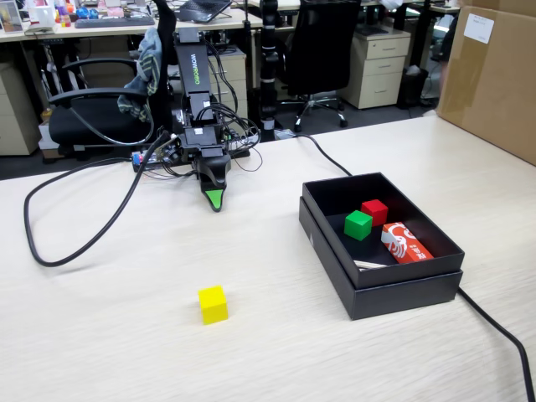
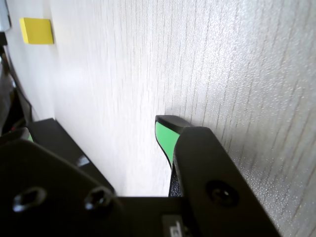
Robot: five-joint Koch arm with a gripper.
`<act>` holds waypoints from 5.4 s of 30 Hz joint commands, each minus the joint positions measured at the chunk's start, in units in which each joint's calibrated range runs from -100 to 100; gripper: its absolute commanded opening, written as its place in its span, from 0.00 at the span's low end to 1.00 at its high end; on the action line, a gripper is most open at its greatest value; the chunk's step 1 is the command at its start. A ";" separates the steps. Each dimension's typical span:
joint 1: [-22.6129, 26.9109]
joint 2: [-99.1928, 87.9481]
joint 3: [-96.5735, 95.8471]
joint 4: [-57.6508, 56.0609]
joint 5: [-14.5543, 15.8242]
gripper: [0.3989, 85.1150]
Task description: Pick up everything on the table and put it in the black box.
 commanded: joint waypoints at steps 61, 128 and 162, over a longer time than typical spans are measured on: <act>0.05 0.09 -0.66 -2.63 0.39 0.56; -3.86 121.49 128.63 -53.60 -2.05 0.31; 10.35 71.11 112.85 -61.12 2.93 0.00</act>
